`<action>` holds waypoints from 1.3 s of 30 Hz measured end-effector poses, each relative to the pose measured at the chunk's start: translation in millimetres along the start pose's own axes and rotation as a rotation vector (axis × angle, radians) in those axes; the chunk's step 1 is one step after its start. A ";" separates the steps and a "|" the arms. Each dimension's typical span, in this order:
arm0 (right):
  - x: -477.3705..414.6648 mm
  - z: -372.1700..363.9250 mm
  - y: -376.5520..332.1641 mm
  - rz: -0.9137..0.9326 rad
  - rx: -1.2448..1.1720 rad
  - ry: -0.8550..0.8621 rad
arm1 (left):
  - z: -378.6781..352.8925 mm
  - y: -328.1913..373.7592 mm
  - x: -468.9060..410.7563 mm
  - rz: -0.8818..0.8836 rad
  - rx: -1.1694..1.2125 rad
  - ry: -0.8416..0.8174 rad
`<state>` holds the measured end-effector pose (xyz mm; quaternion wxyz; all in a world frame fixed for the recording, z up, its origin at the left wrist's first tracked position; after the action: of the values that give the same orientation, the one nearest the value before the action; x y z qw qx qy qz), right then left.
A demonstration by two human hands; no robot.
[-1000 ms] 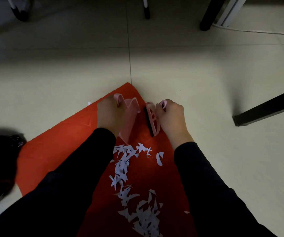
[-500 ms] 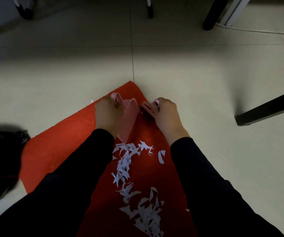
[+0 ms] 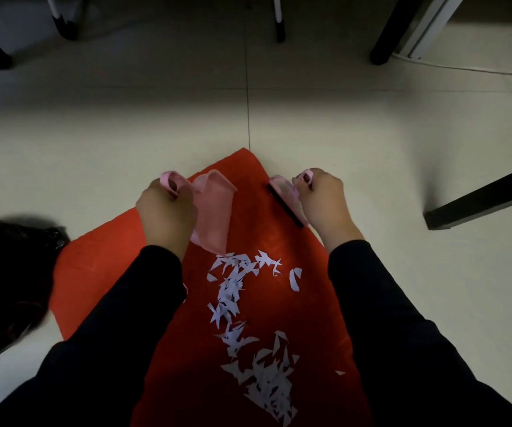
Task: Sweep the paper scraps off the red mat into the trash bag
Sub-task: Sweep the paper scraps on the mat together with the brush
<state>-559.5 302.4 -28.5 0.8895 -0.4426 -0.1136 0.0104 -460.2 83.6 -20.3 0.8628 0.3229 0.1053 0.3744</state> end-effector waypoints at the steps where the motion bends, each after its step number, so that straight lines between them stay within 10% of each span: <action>1: 2.7 -4.4 0.8 -0.001 -0.005 -0.025 | 2.4 -3.1 0.7 0.016 0.018 0.002; 21: 68.5 -68.1 -8.9 0.141 0.193 -0.434 | 52.9 -54.3 28.7 0.125 0.100 0.134; 39: 57.4 -69.1 -15.5 0.200 0.130 -0.106 | 69.5 -95.9 49.0 0.236 0.162 0.182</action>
<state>-490.4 245.6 -45.4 0.9035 -0.3920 -0.1151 0.1298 -341.2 36.3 -24.9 0.7710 0.3665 0.1741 0.4908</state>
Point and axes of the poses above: each hand's wrist, its own x-axis away from the middle knuckle, its own z-axis out of the back of the hand, y = z × x, the point moved 6 cm from there along -x, towards the middle knuckle, and after that the axes turned 8 degrees about -x, right-handed, at the moved point
